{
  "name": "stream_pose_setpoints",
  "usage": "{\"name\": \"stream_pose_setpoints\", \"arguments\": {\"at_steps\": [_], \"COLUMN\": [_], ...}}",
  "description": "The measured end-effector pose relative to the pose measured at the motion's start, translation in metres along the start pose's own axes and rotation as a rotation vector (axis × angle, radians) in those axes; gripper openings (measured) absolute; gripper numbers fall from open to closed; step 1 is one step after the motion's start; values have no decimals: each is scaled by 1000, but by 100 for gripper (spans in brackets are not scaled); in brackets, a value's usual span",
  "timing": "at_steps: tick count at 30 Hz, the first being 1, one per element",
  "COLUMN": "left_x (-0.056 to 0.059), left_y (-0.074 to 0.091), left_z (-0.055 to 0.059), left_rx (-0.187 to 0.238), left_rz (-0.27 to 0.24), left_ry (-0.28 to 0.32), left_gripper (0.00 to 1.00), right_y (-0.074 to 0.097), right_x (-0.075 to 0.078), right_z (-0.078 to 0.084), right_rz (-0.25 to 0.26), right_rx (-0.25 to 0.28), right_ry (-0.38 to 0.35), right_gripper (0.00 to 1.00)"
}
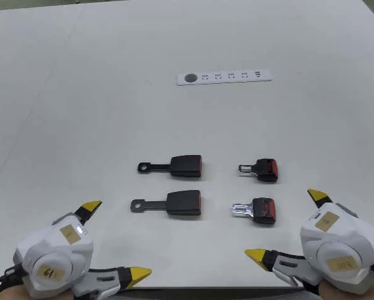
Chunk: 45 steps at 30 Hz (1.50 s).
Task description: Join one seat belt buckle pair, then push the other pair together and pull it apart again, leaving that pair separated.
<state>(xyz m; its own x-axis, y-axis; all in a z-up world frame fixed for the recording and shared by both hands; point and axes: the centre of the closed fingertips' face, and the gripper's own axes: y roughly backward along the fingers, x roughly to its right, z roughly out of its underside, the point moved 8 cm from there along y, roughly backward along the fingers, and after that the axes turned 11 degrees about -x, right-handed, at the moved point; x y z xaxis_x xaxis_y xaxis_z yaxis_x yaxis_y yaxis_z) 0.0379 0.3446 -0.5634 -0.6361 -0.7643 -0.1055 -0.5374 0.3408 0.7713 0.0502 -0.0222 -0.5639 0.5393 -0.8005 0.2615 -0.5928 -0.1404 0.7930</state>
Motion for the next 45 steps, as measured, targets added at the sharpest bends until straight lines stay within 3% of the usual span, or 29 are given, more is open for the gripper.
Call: {"name": "stream_pose_setpoints", "arguments": {"at_steps": [16,45], "left_x": [-1,5], "left_y": [2,2], "left_z": [-3,-4], "left_rx": [31,28], "left_rz": [12,33], "left_ry": [28,14], "left_gripper": [100,100], "right_y": [2,0], "right_x": [0,-1], "right_z": [-1,-1], "right_rz": [-10,-29], "right_rx": [-17,6], "right_ry": [3,-48], "right_gripper": [85,86]}}
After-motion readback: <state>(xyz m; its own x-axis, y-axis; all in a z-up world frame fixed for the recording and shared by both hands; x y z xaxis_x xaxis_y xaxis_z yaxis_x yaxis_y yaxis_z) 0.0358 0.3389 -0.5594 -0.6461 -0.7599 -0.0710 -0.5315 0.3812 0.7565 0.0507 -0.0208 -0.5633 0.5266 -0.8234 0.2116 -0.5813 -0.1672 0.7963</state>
